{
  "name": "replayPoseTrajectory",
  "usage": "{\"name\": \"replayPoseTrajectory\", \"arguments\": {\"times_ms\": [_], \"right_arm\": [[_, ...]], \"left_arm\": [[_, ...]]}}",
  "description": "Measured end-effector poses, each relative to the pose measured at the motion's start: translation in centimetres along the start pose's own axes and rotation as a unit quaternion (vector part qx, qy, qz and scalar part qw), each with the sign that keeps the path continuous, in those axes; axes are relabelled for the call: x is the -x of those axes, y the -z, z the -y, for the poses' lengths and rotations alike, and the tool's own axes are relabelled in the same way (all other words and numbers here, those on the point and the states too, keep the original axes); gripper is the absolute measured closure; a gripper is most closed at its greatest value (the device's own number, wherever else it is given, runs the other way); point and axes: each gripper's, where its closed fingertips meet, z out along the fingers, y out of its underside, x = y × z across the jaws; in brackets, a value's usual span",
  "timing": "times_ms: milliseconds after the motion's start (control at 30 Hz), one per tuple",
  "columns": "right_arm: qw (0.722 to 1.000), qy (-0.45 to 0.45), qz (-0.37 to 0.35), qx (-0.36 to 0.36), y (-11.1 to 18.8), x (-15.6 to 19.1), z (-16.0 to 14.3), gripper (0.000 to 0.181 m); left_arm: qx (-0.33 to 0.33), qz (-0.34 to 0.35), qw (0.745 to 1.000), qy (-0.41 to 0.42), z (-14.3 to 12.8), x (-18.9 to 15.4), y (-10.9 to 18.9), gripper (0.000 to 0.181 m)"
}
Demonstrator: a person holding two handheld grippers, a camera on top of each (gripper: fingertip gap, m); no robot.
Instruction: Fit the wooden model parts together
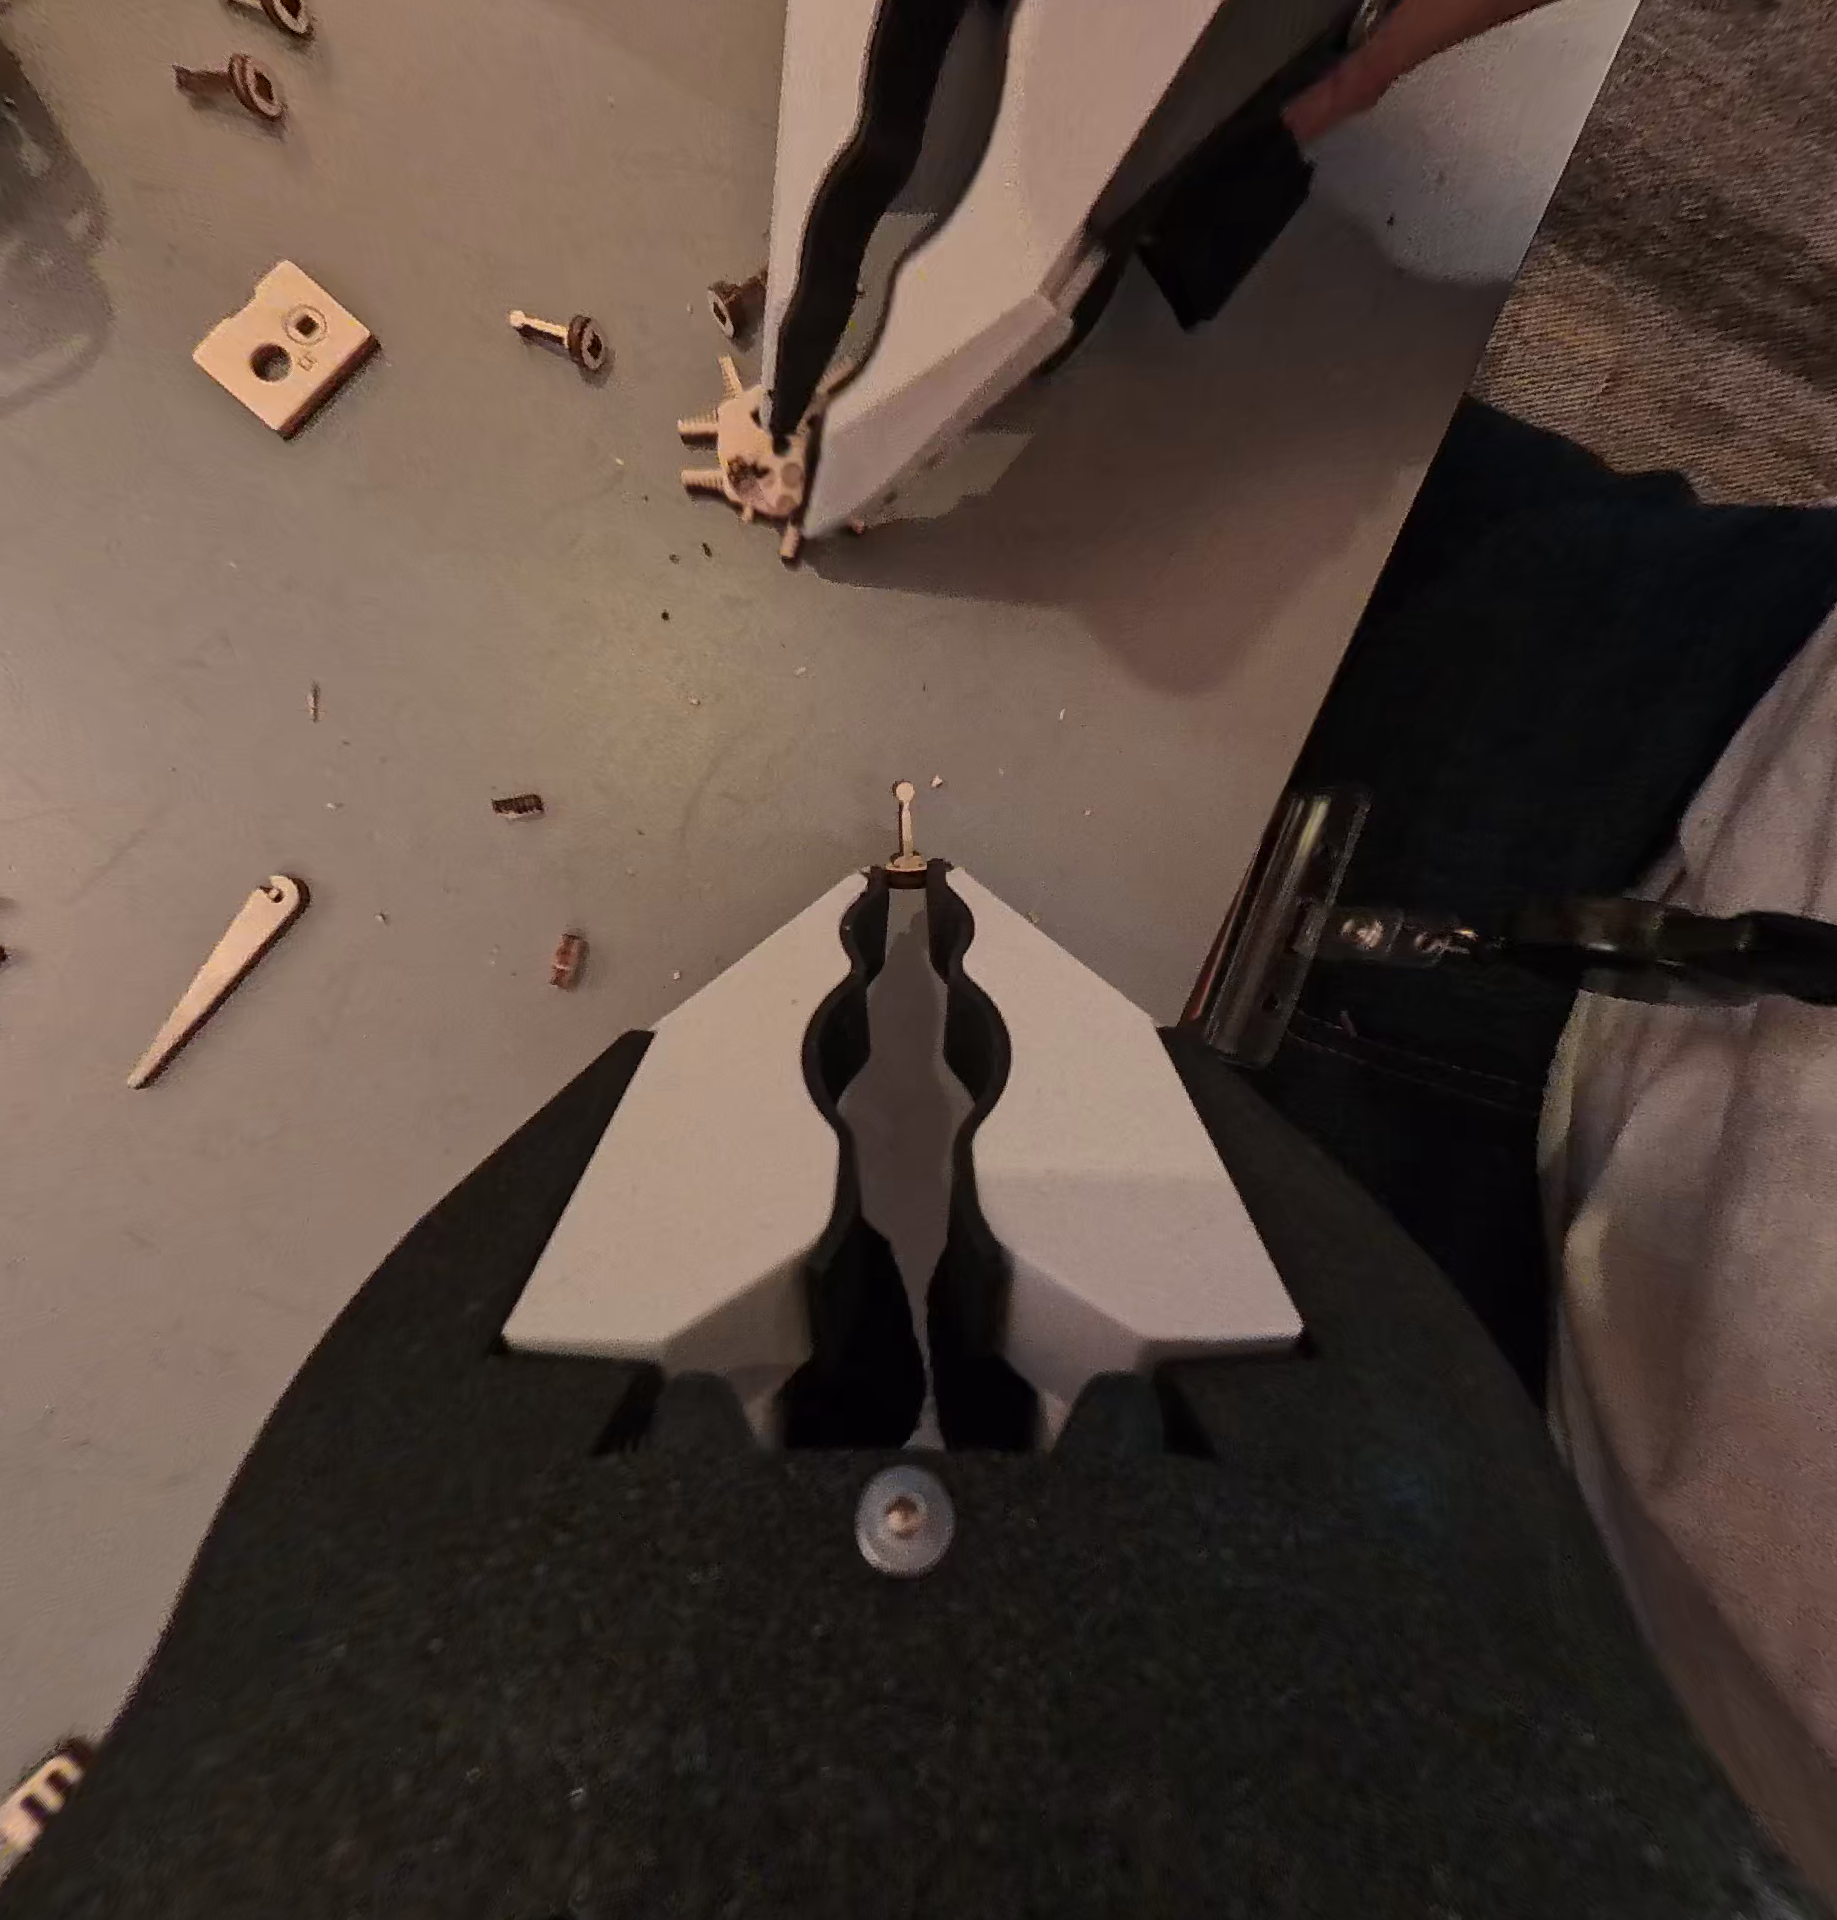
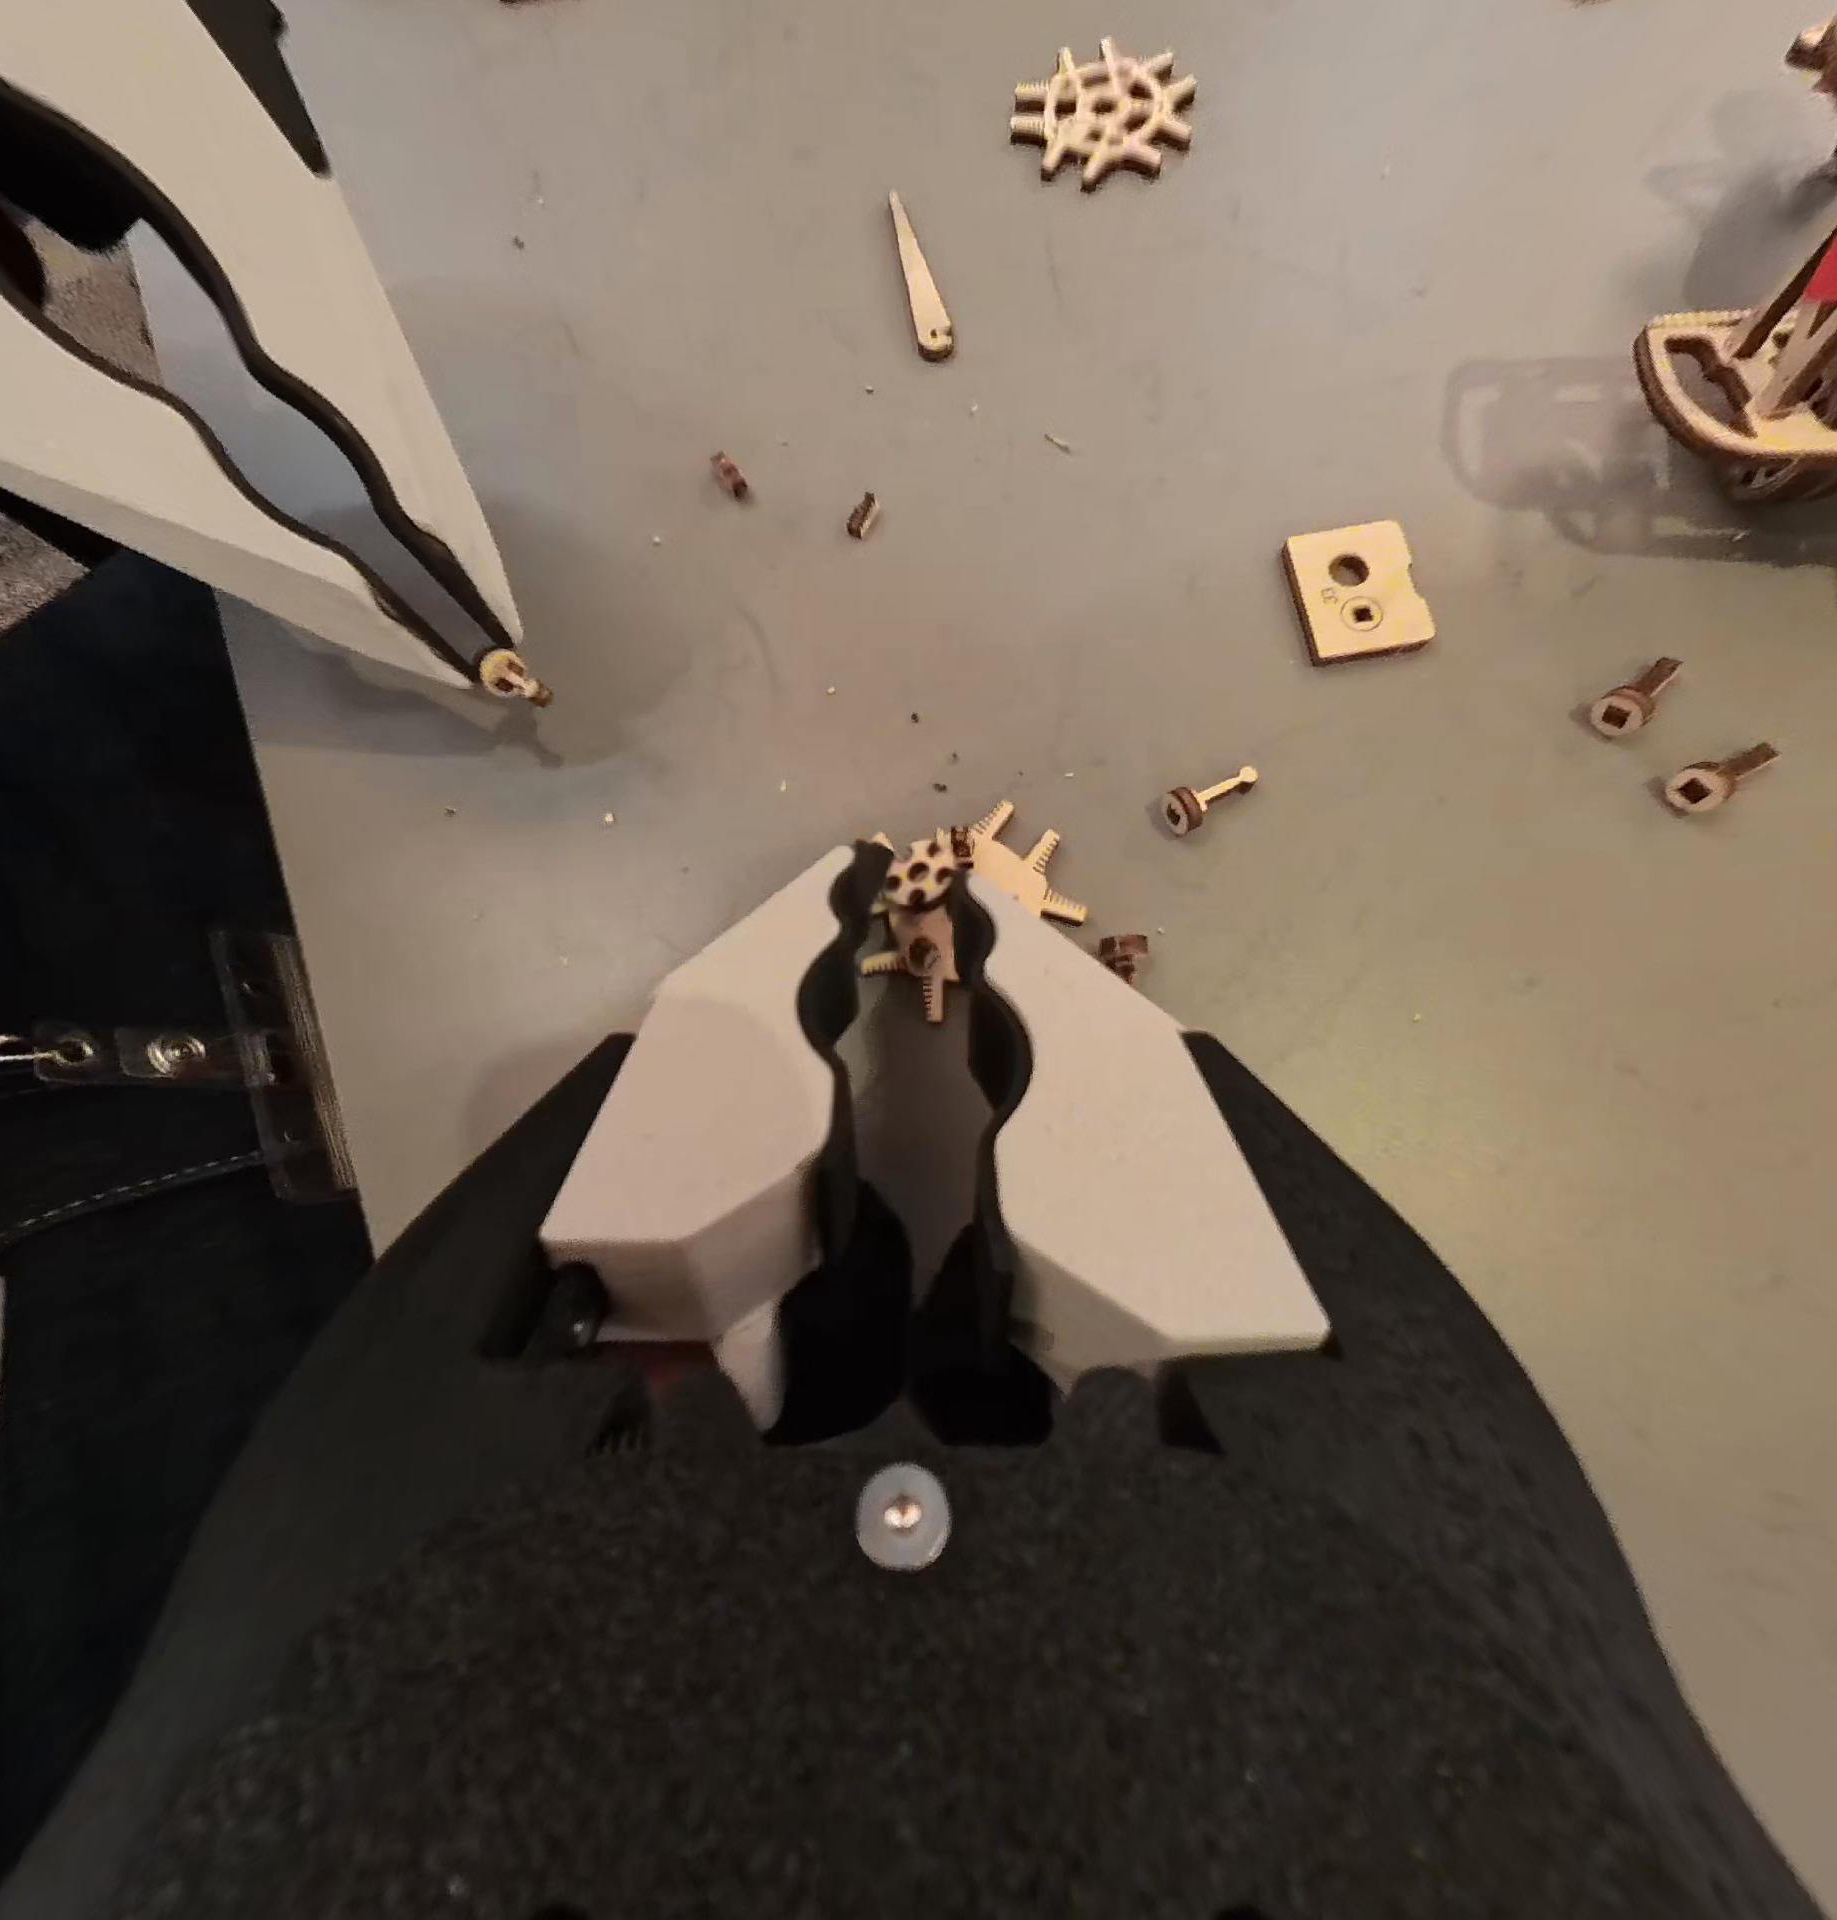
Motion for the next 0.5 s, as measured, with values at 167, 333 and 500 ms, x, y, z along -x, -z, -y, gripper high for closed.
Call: {"name": "replayPoseTrajectory", "arguments": {"times_ms": [167, 333, 500], "right_arm": [[1.000, 0.017, -0.016, -0.011, 0.9, -0.3, 0.6, 0.181], [1.000, 0.002, -0.011, -0.016, 1.6, -0.1, 1.0, 0.180], [1.000, 0.000, 0.006, -0.015, 1.7, 0.0, 0.7, 0.163]], "left_arm": [[0.009, 0.021, 1.000, -0.016, 0.2, 0.3, -0.2, 0.176], [0.009, 0.022, 1.000, -0.015, 0.5, 0.4, -0.4, 0.176], [0.009, 0.020, 1.000, -0.016, 0.7, 0.5, -0.7, 0.176]]}}
